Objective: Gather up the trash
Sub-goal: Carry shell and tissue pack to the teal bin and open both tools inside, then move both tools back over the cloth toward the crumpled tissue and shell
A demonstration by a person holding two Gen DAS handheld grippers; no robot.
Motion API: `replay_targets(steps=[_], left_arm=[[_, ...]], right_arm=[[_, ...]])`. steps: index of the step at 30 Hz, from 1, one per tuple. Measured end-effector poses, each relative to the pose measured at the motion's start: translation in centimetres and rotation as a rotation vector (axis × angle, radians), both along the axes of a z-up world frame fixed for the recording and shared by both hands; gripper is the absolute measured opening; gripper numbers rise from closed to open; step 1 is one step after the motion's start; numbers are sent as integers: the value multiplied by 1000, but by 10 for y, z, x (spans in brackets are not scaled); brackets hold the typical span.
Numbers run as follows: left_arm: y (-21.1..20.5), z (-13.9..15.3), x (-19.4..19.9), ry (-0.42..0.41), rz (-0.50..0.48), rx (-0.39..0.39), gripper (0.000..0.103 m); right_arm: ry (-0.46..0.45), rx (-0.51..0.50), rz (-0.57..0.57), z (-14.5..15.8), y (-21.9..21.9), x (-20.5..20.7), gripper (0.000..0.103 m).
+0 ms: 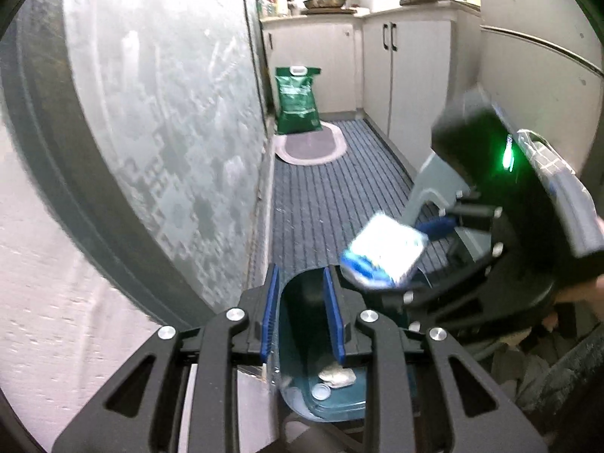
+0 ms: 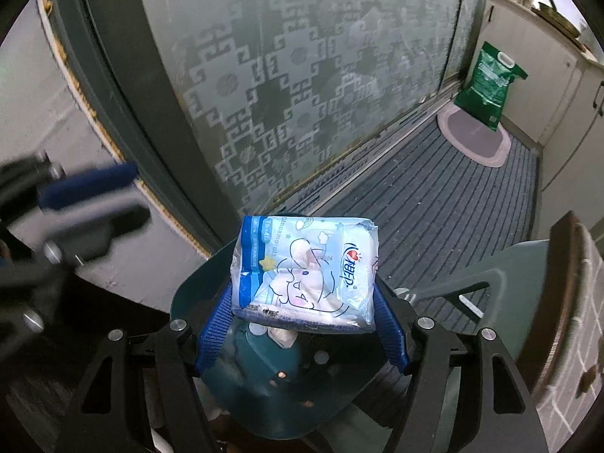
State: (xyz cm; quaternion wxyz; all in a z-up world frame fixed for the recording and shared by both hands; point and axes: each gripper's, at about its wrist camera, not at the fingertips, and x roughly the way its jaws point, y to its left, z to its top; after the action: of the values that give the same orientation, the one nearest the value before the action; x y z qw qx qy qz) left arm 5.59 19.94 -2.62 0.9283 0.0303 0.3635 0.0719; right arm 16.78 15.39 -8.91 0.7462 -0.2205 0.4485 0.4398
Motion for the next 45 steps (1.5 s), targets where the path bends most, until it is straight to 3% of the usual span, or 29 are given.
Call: replay_targets(steps=[8, 17, 22, 24, 34, 45], left_arm=[[2, 19, -6, -48, 15, -7, 27], [-1, 39, -8, -107, 25, -33, 27], [-4, 48, -7, -136, 35, -51, 30], [-7, 53, -7, -153, 36, -57, 31], [-23, 71, 3, -204, 25, -90, 41], [-63, 69, 27, -193, -41, -87, 44]], right_arm=[[53, -56, 13, -23, 7, -4, 74], [67, -50, 25, -23, 5, -8, 76], [53, 11, 17, -5, -1, -7, 76], [43, 39, 9, 5, -6, -5, 70], [-16, 169, -46, 47, -47, 10, 60], [-83, 239, -173, 79, -113, 44, 59]])
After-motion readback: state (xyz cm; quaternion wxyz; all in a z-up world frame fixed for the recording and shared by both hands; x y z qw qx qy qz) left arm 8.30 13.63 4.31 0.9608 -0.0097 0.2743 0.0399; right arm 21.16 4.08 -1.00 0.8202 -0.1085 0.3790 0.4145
